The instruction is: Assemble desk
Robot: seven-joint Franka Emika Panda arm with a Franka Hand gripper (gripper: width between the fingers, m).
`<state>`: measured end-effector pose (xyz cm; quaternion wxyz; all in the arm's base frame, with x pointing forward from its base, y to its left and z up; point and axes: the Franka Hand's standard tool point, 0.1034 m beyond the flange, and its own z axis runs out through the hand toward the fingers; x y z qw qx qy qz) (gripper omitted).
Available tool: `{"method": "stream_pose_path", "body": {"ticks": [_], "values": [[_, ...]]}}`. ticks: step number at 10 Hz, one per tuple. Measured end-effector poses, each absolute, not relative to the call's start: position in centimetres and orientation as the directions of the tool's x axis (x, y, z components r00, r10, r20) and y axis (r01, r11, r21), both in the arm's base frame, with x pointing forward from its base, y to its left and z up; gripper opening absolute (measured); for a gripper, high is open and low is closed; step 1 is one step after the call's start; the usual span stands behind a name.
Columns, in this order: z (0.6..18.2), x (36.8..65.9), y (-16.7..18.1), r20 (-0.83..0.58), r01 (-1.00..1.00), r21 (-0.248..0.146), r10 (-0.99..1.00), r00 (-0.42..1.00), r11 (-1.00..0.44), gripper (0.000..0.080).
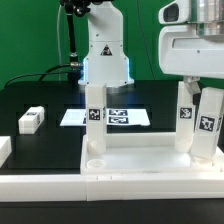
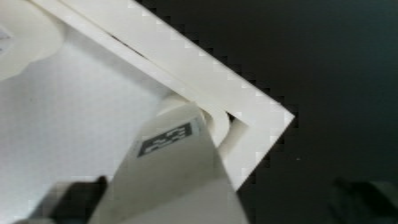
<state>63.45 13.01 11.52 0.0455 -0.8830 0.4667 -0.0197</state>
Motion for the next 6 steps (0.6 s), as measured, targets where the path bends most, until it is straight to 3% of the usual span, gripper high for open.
{"method": "stream_pose_path", "body": {"ticks": [1,2,3,6], "values": [[11.50,63.44,12.92,-0.008,-0.823,-0.098,-0.826,0.563,-0.560,0.0411],[11.47,63.42,12.96,-0.016,-0.856,-0.098,-0.859,0.511,-0.507,0.0411],[11.40,63.29,12.94,-0.026,-0.897,-0.092,-0.900,0.435,-0.432,0.0294],[11.38,63.33,12.88,-0.044,-0.958,-0.088,-0.960,0.278,-0.273,0.0294]]}}
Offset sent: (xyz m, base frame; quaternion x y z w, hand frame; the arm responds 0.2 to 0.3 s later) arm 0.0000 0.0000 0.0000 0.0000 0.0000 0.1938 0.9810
